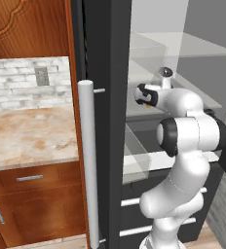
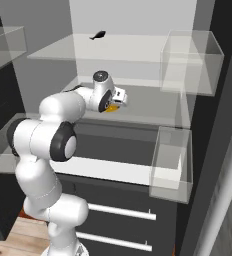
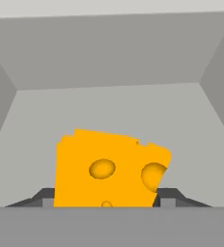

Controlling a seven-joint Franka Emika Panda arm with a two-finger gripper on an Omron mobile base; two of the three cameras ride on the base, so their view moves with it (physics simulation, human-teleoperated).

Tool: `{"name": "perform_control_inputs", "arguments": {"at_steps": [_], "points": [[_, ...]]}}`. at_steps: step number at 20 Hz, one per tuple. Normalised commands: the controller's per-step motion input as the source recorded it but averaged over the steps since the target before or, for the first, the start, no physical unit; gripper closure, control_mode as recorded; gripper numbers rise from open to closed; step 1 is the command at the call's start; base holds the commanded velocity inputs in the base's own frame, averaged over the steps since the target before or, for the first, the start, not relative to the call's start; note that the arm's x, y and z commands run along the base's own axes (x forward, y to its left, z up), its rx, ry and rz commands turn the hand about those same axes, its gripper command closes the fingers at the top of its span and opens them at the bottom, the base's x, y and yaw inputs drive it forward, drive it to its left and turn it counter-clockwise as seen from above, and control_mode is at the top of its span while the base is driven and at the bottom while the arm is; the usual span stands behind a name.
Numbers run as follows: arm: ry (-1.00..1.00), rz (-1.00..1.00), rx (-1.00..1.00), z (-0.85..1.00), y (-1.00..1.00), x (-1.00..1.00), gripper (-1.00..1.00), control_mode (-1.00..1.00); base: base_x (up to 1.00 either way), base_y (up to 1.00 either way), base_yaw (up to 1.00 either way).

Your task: Pick the cheese from the fridge and the cheese grater from the cabinet and place them next to the salad bowl.

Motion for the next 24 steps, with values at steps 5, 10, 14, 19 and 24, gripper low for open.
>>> {"name": "perform_control_inputs", "arguments": {"at_steps": [5, 10, 14, 19, 24], "points": [[-0.07, 0.00, 0.00, 0.10, -0.23, -0.69, 1.00, -1.00, 0.00, 0.00, 0.00], [-0.18, 0.06, 0.00, 0.53, 0.00, -0.90, 1.00, -1.00, 0.00, 0.00, 0.00], [-0.22, 0.09, 0.00, 0.59, -0.03, -1.00, 1.00, -1.00, 0.00, 0.00, 0.00], [-0.20, 0.12, -0.02, 0.65, -0.06, -1.00, 1.00, -1.00, 0.00, 0.00, 0.00], [-0.01, 0.11, 0.00, 0.66, -0.01, -1.00, 1.00, -1.00, 0.00, 0.00, 0.00]]}}
